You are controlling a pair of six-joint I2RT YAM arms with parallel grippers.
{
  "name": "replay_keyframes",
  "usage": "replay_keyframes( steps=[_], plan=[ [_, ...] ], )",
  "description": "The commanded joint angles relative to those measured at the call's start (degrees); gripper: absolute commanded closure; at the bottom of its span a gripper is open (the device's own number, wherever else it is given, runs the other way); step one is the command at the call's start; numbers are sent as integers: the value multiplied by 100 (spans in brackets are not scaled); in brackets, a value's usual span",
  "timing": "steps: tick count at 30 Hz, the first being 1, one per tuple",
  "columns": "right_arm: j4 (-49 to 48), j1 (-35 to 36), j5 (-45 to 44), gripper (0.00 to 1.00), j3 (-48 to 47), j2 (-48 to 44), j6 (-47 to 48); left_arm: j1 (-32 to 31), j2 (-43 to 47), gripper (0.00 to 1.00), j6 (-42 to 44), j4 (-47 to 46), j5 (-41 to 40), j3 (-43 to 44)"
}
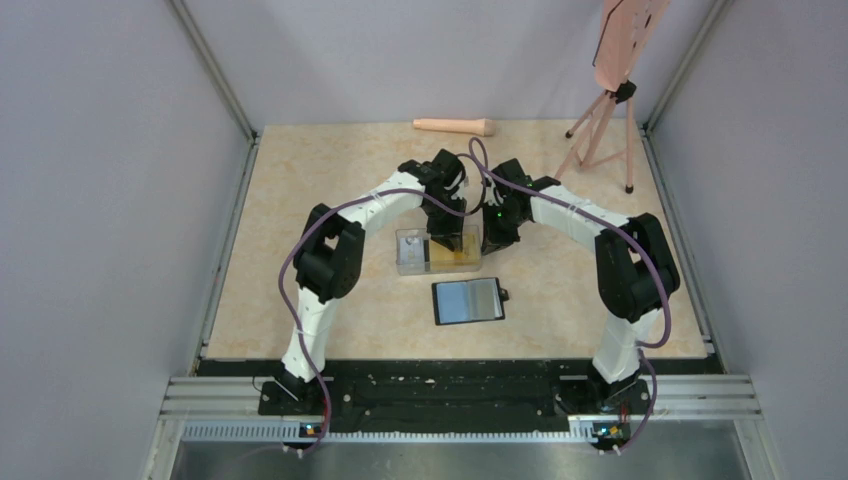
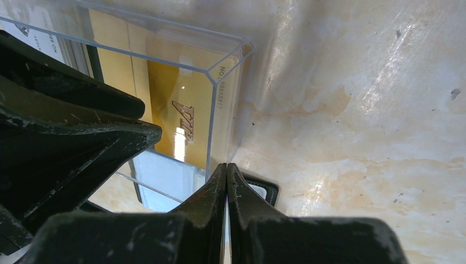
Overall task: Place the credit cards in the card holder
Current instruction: Pick up the credit card from the storage box.
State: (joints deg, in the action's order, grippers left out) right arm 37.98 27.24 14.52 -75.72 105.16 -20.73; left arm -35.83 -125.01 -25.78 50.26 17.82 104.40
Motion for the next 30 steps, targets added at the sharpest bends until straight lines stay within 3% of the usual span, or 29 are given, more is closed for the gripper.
replay_keyframes(
  steps=[1, 17, 24, 30],
  plan=[
    [-221, 53, 332, 100, 14, 21, 38, -116, -144, 69, 297, 275, -135, 356],
    [-225, 56, 332, 100, 31, 16, 34, -197, -497, 72, 429, 708, -206, 810],
    [-225, 60, 341, 100, 29, 22, 39, -241, -512, 99, 464, 781, -104, 1111],
    [-220, 48, 341, 100, 31, 21, 36, -289, -488, 100, 462, 866, -157, 1328]
  ],
)
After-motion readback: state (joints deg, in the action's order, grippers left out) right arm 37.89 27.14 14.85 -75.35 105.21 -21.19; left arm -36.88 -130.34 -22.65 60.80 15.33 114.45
